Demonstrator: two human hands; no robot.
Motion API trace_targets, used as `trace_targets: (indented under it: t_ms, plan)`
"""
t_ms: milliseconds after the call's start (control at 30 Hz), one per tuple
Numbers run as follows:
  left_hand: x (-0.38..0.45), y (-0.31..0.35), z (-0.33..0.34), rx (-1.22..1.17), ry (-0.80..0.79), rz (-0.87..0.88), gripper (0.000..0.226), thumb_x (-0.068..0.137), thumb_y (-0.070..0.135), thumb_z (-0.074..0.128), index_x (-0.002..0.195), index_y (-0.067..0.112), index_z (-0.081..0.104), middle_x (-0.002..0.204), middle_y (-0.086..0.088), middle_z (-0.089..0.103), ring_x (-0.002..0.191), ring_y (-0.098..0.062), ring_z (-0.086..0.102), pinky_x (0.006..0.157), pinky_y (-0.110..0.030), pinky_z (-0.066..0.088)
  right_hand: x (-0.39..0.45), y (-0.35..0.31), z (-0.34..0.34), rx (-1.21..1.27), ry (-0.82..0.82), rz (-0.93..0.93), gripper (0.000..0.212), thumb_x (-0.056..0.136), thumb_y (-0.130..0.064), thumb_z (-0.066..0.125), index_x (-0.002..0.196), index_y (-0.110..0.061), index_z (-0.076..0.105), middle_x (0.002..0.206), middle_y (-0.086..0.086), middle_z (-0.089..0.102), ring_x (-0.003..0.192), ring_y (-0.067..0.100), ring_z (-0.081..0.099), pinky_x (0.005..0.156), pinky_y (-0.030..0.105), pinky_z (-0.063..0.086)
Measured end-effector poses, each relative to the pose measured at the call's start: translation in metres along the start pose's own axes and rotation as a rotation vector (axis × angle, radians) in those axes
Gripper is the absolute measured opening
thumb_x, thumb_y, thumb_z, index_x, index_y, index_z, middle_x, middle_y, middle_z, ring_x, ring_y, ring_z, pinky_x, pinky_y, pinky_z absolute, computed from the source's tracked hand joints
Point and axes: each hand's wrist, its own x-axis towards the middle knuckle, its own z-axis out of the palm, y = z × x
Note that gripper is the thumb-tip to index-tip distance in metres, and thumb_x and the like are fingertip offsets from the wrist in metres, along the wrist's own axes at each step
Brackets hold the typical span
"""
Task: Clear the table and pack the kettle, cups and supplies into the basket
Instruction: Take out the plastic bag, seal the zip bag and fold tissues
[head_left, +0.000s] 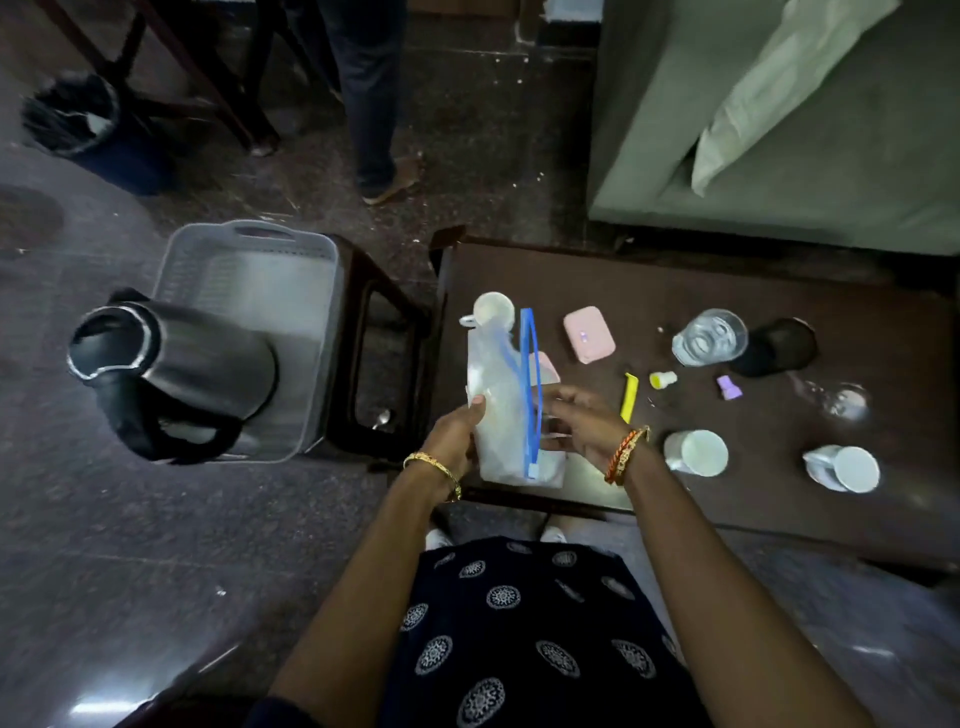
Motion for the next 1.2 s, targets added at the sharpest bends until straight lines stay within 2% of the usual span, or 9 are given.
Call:
trace_targets:
  t_ms: [133,333,567,667,767,933,1067,1167,1200]
  plan:
    - [0.006,-0.025,0.039,0.118,-0.084,-0.098,0.032,0.095,0.042,0.040,0.095,0.018,0.061,0.091,0.001,0.065,0.085,-0.015,0.061,0.069,-0.032,0.051,-0.013,0.024,-0.031,0.015,0.039,0.017,0.018,0.094,-0.015,0.050,0.082,-0.019,0.063,0.062,-0.008,0.067,0.052,0.005,0.059,0.050,0.020,0.049]
    - [0.009,-0.048,0.087,0.170,-0.036,-0.059,0.028,0.097,0.031,0.039,0.080,0.021,0.060,0.080,0.001,0.064,0.070,-0.012,0.061,0.057,-0.026,0.049,-0.023,0.040,-0.060,0.157,0.067,0.027,0.027,0.091,-0.042,0.049,0.087,-0.024,0.067,0.083,0.002,0.067,0.073,0.017,0.061,0.071,0.035,0.051]
    - [0.011,-0.065,0.115,0.223,0.025,-0.033,0.028,0.096,0.033,0.041,0.085,0.018,0.062,0.088,-0.002,0.066,0.080,-0.018,0.063,0.063,-0.030,0.051,-0.036,0.042,-0.098,-0.011,0.130,-0.124,0.014,0.089,-0.013,0.060,0.078,-0.013,0.069,0.066,-0.004,0.068,0.058,0.011,0.067,0.049,0.023,0.053]
    - [0.009,-0.070,0.125,0.344,0.147,0.153,0.022,0.094,0.029,0.050,0.107,0.013,0.056,0.103,-0.009,0.062,0.089,-0.023,0.058,0.072,-0.036,0.051,-0.039,0.041,-0.110,-0.069,0.167,-0.149,0.018,0.086,-0.006,0.064,0.095,0.009,0.067,0.064,0.004,0.071,0.062,0.015,0.067,0.063,0.031,0.057]
    - [-0.005,-0.071,0.133,0.346,0.315,0.432,0.021,0.087,0.029,0.061,0.100,0.016,0.052,0.100,-0.008,0.061,0.087,-0.023,0.059,0.078,-0.039,0.051,-0.043,0.040,-0.116,-0.078,0.253,-0.150,0.024,0.077,-0.008,0.075,0.092,0.009,0.068,0.082,0.017,0.064,0.076,0.022,0.057,0.076,0.038,0.053]
    - [-0.021,-0.060,0.147,0.265,0.120,0.174,0.068,0.061,0.069,0.063,0.103,0.015,0.058,0.103,-0.005,0.068,0.096,-0.020,0.066,0.081,-0.043,0.058,-0.049,0.040,-0.109,-0.110,0.233,-0.167,0.025,0.072,-0.007,0.079,0.061,-0.013,0.056,0.062,0.007,0.053,0.053,0.010,0.049,0.051,0.023,0.046]
    - [-0.015,-0.055,0.144,0.446,0.262,0.241,0.038,0.082,0.035,0.061,0.106,0.007,0.059,0.110,-0.017,0.067,0.102,-0.032,0.064,0.090,-0.046,0.053,-0.051,0.044,-0.104,-0.084,0.176,-0.175,0.014,0.077,0.000,0.072,0.069,-0.007,0.063,0.062,0.005,0.068,0.059,0.012,0.061,0.056,0.029,0.055]
    - [-0.013,-0.051,0.128,0.578,0.324,0.274,0.024,0.085,0.016,0.051,0.103,0.005,0.061,0.108,-0.022,0.066,0.097,-0.038,0.065,0.084,-0.049,0.056,-0.052,0.046,-0.106,-0.037,0.323,-0.145,0.016,0.080,0.002,0.068,0.091,0.012,0.064,0.082,0.022,0.069,0.068,0.024,0.064,0.072,0.041,0.057]
    - [-0.014,-0.050,0.122,0.628,0.332,0.279,0.024,0.085,0.014,0.049,0.103,0.005,0.061,0.108,-0.022,0.066,0.096,-0.039,0.065,0.082,-0.050,0.056,-0.053,0.047,-0.107,-0.046,0.401,-0.151,0.019,0.081,0.001,0.068,0.094,0.013,0.063,0.080,0.021,0.068,0.063,0.018,0.064,0.069,0.032,0.059]
